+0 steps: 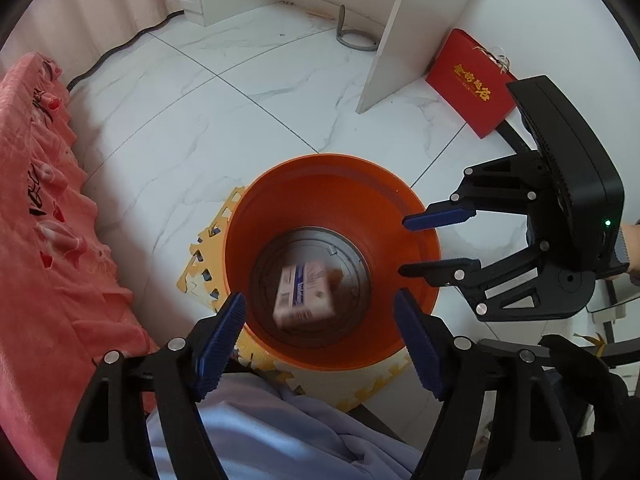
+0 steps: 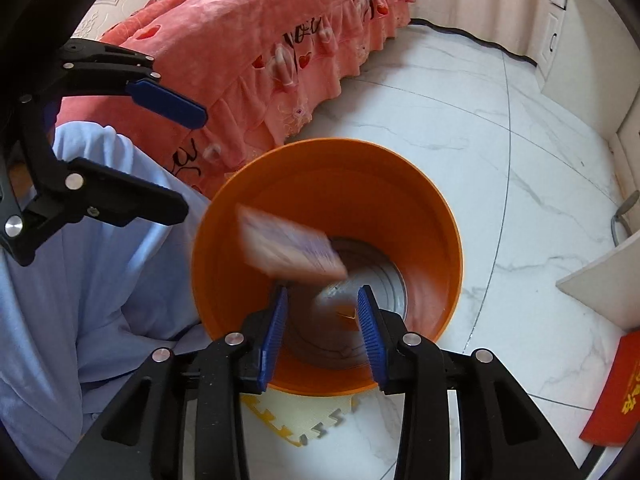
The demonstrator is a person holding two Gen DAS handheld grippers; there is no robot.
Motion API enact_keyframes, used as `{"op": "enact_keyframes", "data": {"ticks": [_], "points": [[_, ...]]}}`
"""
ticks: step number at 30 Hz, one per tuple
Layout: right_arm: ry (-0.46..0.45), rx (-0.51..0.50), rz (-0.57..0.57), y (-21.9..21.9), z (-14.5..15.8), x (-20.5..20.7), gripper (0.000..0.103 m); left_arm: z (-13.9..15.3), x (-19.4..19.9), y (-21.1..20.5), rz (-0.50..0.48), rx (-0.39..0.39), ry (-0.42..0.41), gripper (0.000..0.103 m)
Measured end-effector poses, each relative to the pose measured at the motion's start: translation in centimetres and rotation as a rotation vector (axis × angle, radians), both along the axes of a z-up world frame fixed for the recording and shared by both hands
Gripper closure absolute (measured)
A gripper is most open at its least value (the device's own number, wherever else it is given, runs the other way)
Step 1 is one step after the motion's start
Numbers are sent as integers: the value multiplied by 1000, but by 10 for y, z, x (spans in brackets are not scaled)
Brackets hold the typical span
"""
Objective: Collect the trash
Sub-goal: 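Open both tools to drop the packet and box into the bucket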
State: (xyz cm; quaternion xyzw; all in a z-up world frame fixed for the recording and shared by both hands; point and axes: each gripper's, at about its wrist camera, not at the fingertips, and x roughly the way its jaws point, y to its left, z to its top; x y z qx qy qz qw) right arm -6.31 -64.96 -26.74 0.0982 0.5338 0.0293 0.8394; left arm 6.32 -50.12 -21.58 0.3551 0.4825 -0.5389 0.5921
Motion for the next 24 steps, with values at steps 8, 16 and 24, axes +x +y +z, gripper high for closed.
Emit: {"op": "enact_keyframes", "data": {"ticks": [8, 16, 24], "points": [[-48, -10, 18, 15, 30, 7, 65, 17, 2, 10, 30, -31, -15, 27], [-99, -48, 43, 39, 75, 16, 54, 59, 6, 57, 118, -83, -82, 21], [-215, -35, 98, 88, 138, 38, 34, 103, 15, 143, 299, -147, -162, 16]]}}
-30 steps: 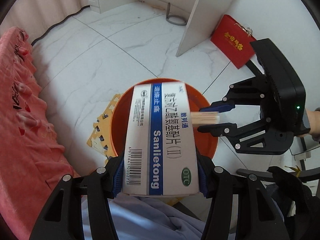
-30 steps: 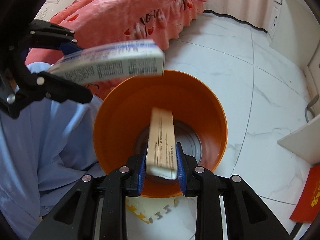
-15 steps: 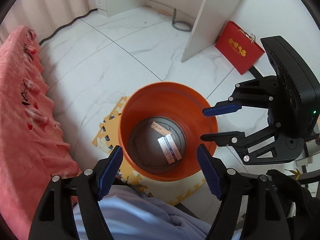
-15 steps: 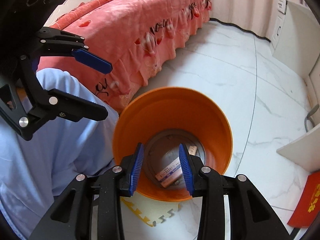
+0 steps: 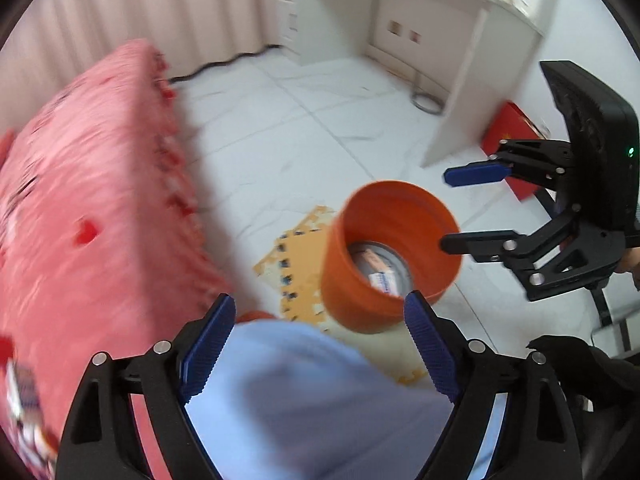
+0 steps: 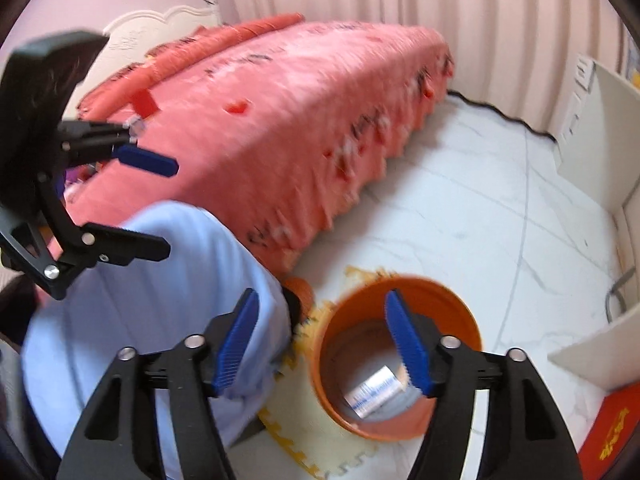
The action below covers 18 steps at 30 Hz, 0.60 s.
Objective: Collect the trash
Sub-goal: 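Open both tools to drop the packet and box into the bucket, then move both tools back over the items on the bed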
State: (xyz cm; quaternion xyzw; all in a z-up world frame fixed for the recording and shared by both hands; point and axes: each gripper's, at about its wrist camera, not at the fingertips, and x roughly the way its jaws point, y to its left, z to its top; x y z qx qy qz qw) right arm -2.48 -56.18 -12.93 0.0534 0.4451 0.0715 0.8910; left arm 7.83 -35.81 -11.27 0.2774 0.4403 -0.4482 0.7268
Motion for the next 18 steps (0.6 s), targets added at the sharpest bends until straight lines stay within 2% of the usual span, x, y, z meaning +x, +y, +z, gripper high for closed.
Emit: {"op": "enact_keyframes", "data": {"ticks": [3, 9, 10, 18], "points": [[-42, -16, 62, 29, 22, 13, 27, 14, 2, 37, 87, -9, -38, 13], [-121, -14, 185, 88, 61, 36, 25, 35, -1, 100, 243, -31, -81, 12], [-132, -13, 209, 98, 66, 40, 25, 37, -1, 109, 268, -30, -89, 8], [-165, 6, 370, 186, 85, 77, 25, 43, 1, 203, 494, -53, -96, 7]]}}
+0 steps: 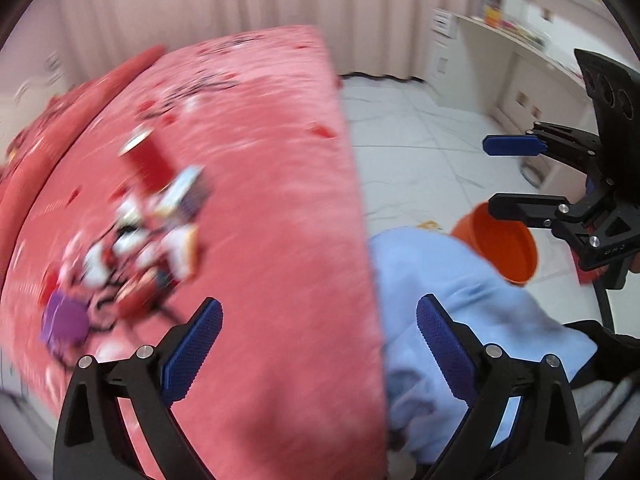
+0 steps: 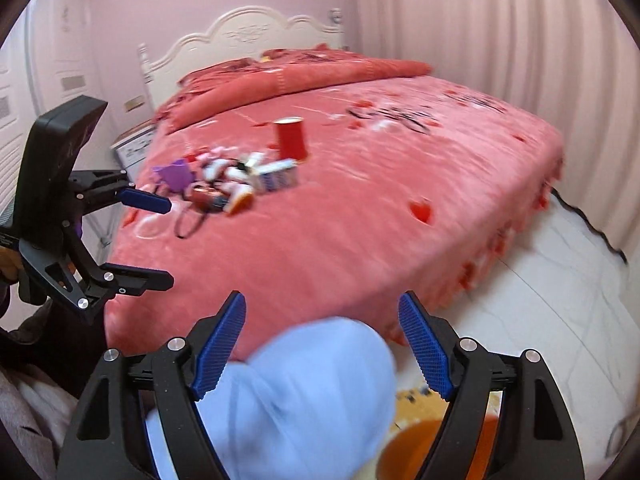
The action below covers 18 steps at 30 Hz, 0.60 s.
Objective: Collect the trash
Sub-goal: 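Move both tools back over the items on the bed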
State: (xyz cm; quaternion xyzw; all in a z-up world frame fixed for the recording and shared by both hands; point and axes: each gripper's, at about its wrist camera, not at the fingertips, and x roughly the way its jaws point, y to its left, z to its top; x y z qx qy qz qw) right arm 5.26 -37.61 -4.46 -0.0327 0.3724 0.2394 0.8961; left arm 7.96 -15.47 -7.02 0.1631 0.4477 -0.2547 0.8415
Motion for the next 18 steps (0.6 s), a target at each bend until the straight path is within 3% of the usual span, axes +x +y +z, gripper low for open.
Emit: {"op": "enact_keyframes", "data": {"ticks": [6, 10, 14, 18], "points": [[-9, 7, 110, 64, 3, 29, 25, 1, 9, 68, 148, -18, -1, 7], [-17, 17, 157, 97, 3, 49, 25, -1, 28, 99, 197, -12, -8, 7], [-10, 22, 184, 122, 1, 70, 25, -5, 47, 117, 176, -20, -8, 7], [6, 24, 201, 143, -8, 91, 25, -13, 63, 129, 95, -43, -8, 7]]}}
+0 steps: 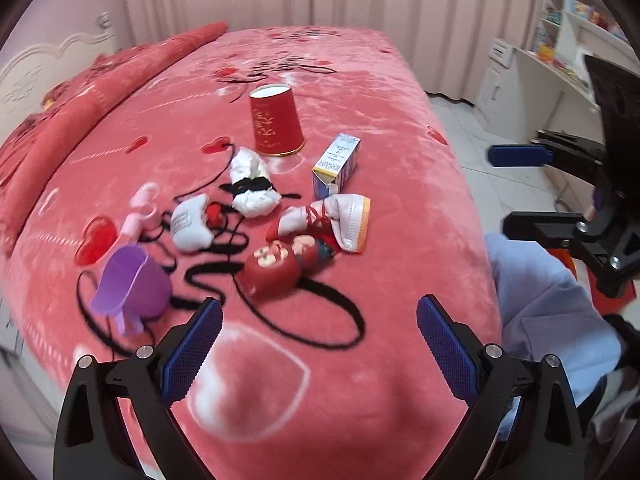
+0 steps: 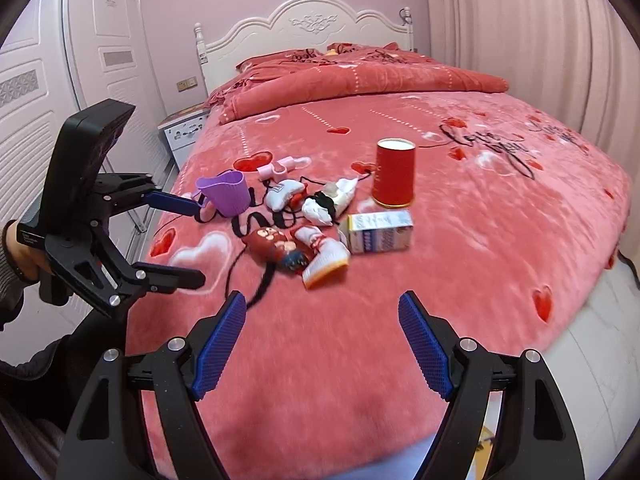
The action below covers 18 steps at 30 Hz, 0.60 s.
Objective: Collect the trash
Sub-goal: 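Move both tools back over the items on the bed, then grasp the white sock with the right tool while the left tool grasps the red figurine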
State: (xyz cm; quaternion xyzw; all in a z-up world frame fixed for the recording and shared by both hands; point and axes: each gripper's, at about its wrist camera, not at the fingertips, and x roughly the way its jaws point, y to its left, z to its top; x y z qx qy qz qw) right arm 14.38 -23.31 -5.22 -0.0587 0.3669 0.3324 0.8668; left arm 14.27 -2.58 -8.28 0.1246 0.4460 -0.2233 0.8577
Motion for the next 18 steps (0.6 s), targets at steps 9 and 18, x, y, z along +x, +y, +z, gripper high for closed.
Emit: {"op": "enact_keyframes", "data": {"ticks": [9, 18], "points": [[115, 54, -13, 26, -30, 52, 25, -25, 50, 1, -180, 23, 21, 7], [198, 45, 2, 52, -61, 89, 42, -53, 77, 5, -270, 17, 78, 22]]}}
